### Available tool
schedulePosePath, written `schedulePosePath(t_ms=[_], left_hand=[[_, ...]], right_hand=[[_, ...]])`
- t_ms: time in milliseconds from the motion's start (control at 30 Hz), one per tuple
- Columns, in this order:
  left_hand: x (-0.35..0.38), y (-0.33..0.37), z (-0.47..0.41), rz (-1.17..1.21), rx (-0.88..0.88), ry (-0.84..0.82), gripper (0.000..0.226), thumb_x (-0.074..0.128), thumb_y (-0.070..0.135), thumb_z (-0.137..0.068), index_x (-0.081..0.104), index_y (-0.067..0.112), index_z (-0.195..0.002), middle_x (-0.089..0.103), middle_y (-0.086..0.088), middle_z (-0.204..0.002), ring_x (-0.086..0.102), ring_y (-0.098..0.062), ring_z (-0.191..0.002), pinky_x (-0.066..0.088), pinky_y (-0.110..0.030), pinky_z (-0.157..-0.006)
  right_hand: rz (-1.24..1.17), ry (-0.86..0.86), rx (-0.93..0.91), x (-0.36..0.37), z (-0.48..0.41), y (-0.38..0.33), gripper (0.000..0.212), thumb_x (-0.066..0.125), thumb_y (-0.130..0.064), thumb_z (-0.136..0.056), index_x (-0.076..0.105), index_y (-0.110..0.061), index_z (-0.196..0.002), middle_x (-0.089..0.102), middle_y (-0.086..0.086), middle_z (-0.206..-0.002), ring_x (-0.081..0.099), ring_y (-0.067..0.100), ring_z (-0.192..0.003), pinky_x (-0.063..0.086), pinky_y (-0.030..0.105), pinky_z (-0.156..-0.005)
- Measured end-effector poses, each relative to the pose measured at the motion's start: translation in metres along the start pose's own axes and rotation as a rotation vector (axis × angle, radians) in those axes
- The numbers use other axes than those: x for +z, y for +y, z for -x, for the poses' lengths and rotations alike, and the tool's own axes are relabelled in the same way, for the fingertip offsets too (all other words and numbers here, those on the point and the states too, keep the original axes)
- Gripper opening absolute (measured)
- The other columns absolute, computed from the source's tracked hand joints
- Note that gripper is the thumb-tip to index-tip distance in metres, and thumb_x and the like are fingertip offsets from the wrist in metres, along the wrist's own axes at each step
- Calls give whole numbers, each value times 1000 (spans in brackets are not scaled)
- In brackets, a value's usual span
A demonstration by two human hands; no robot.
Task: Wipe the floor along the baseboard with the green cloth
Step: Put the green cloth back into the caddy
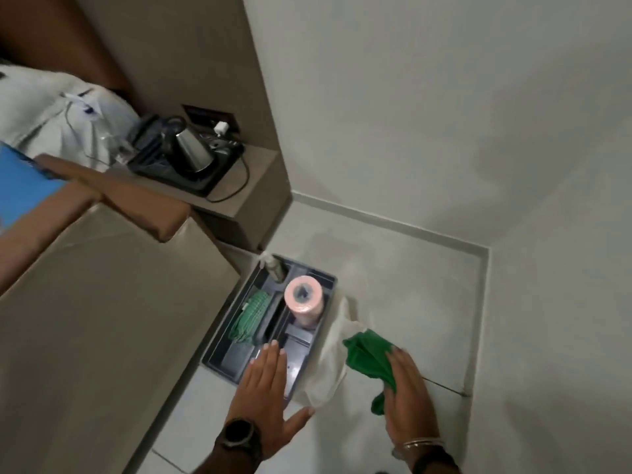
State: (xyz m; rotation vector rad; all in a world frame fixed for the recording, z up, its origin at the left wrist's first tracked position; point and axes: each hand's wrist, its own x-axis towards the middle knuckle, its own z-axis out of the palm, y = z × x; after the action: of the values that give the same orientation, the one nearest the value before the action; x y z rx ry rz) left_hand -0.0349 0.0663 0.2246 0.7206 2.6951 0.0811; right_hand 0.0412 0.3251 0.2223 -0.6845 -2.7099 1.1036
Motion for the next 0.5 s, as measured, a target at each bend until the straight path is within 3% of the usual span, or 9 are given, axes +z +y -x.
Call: schedulePosePath(t_ms=[100,200,267,333,433,500], left_hand=[[23,-42,5,0,-97,13,111,36,89,-84,44,-1,-149,38,-21,-157,44,-38,-141,11,-39,-119],[66,-77,2,61,-155,45,113,33,90,-83,36,4,-155,30,-17,-162,34,-36,-147,28,-46,-121],[99,-97,2,144,-173,46,112,36,88,-83,25,7,-159,22,-15,-166,24,-34,-152,29,-49,-117],[123,-111,-3,209,-192,57,113,45,85,-81,25,6,-159,20,-14,-166,21,-34,-152,28,-50,-116],[159,-128,-8,282,-235,43,114,50,83,-78,27,5,-158,18,-14,-165,17,-33,-152,24,-50,-118],[176,-133,-6,323,-275,20,115,46,84,-78,21,7,-160,12,-12,-167,9,-32,-154,20,-50,-120]], right_hand=[[42,-122,-175,51,-19,-34,52,52,3,-76,53,-7,-127,50,7,-138,39,25,-132,15,19,-113],[86,-211,-317,114,-36,-61,50,37,-10,-79,55,-4,-125,54,14,-135,44,30,-130,29,36,-112],[121,-232,-370,165,-45,-70,47,49,2,-77,55,-2,-124,55,19,-132,47,34,-127,37,49,-103],[162,-262,-431,206,-52,-76,56,62,11,-68,54,0,-122,57,22,-130,50,36,-124,43,52,-98],[245,-302,-566,261,-56,-82,46,50,-1,-77,54,-2,-123,56,19,-131,44,36,-128,39,51,-103],[301,-319,-618,282,-54,-85,46,56,-15,-81,52,-5,-126,52,16,-137,35,34,-135,32,50,-109]])
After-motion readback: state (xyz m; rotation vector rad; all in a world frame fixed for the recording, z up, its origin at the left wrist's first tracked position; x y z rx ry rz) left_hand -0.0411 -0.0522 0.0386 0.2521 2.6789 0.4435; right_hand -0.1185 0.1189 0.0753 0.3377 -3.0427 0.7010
